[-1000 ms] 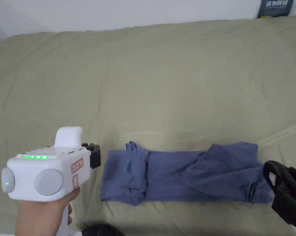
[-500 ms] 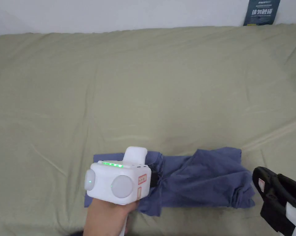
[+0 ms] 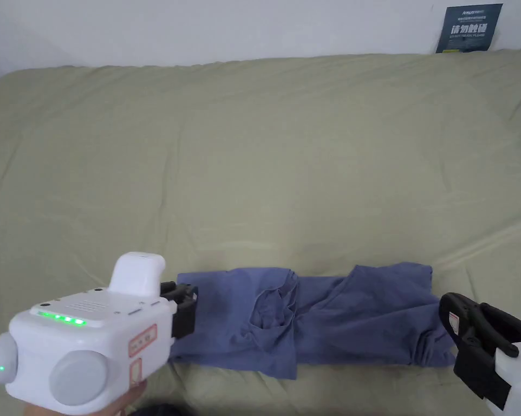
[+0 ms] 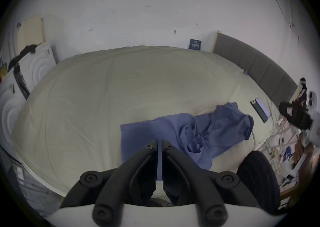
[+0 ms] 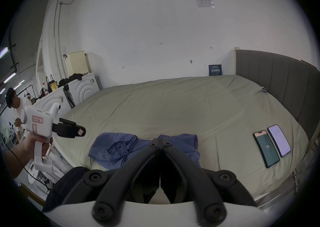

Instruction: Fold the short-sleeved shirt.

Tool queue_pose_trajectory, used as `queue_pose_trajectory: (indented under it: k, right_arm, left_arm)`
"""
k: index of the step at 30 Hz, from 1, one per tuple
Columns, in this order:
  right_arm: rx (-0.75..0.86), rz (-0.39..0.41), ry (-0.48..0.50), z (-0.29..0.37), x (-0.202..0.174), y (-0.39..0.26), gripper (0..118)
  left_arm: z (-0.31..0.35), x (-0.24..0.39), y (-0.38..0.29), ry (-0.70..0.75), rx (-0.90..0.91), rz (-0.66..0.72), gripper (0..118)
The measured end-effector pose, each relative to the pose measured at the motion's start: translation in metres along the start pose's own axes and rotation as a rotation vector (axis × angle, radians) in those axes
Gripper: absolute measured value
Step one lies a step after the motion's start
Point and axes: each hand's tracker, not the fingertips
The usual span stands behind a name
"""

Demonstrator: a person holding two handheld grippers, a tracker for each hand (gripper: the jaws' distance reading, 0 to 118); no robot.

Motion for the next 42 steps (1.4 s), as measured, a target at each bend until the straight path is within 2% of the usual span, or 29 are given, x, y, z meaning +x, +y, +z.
queue_pose_trajectory:
  k: [1, 2, 3, 5, 10, 12, 14, 16, 19, 21, 23, 24, 25, 26, 27, 28, 29, 32, 34, 36, 39, 42]
  right_arm:
    - [0.000, 0.004, 0.001, 0.000, -0.002, 0.000, 0]
    - [0.000, 0.007, 0.002, 0.001, -0.004, -0.001, 0]
    - [0.002, 0.013, -0.001, 0.002, -0.006, -0.001, 0]
    - [0.008, 0.017, -0.010, 0.005, -0.008, -0.003, 0]
    - [-0.017, 0.024, -0.026, 0.000, -0.009, -0.009, 0]
    - [-0.031, 0.027, -0.034, -0.004, -0.008, -0.011, 0]
    - [-0.050, 0.031, -0.041, -0.008, -0.008, -0.013, 0]
    - [-0.061, 0.032, -0.048, -0.011, -0.009, -0.014, 0]
    - [-0.075, 0.040, -0.050, -0.015, -0.010, -0.015, 0]
    - [-0.089, 0.040, -0.053, -0.018, -0.010, -0.016, 0]
    - [-0.103, 0.027, -0.050, -0.022, -0.010, -0.018, 0]
    - [-0.107, 0.023, -0.050, -0.023, -0.010, -0.018, 0]
    - [-0.109, 0.021, -0.051, -0.024, -0.010, -0.019, 0]
    - [-0.110, 0.019, -0.051, -0.024, -0.010, -0.019, 0]
    - [-0.110, 0.017, -0.049, -0.024, -0.010, -0.019, 0]
    - [-0.111, 0.015, -0.047, -0.024, -0.011, -0.019, 0]
    - [-0.110, 0.015, -0.045, -0.025, -0.011, -0.018, 0]
    - [-0.104, 0.020, -0.044, -0.023, -0.010, -0.017, 0]
    - [-0.097, 0.020, -0.047, -0.020, -0.010, -0.014, 0]
    - [-0.077, 0.033, -0.052, -0.015, -0.011, -0.010, 0]
    - [-0.061, 0.057, -0.042, -0.012, -0.014, -0.006, 0]
    - [-0.046, 0.059, -0.027, -0.009, -0.017, -0.004, 0]
  left_arm:
    - [-0.002, -0.012, 0.000, -0.035, -0.011, 0.050, 56]
    - [-0.008, -0.024, 0.000, -0.075, -0.027, 0.106, 109]
    - [-0.016, -0.041, -0.002, -0.143, -0.051, 0.195, 118]
    - [-0.028, -0.075, -0.011, -0.278, -0.018, 0.357, 118]
    - [-0.075, -0.148, -0.031, -0.358, -0.096, 0.641, 118]
    - [-0.099, -0.167, -0.042, -0.483, -0.161, 0.777, 118]
    - [-0.128, -0.171, -0.059, -0.708, -0.196, 0.938, 118]
    - [-0.140, -0.168, -0.061, -0.900, -0.107, 0.963, 118]
    - [-0.167, -0.158, -0.057, -0.968, -0.136, 0.963, 118]
    - [-0.173, -0.144, -0.048, -0.965, -0.175, 0.888, 118]
    - [-0.177, -0.133, -0.036, -0.923, -0.221, 0.778, 113]
    - [-0.174, -0.129, -0.032, -0.868, -0.241, 0.737, 98]
    - [-0.174, -0.129, -0.030, -0.827, -0.257, 0.721, 56]
    - [-0.176, -0.127, -0.033, -0.733, -0.311, 0.746, 8]
    - [-0.180, -0.124, -0.035, -0.609, -0.370, 0.726, 8]
    - [-0.181, -0.128, -0.041, -0.563, -0.356, 0.719, 8]
    - [-0.177, -0.135, -0.043, -0.749, -0.300, 0.825, 8]
    - [-0.157, -0.131, -0.035, -0.571, -0.292, 0.697, 7]
    - [-0.134, -0.140, -0.025, -0.505, -0.218, 0.725, 7]
    - [-0.107, -0.171, -0.013, -0.575, -0.140, 0.769, 7]
    - [-0.053, -0.188, 0.016, -0.303, -0.126, 0.615, 7]
    - [-0.029, -0.197, 0.032, -0.059, -0.166, 0.500, 7]
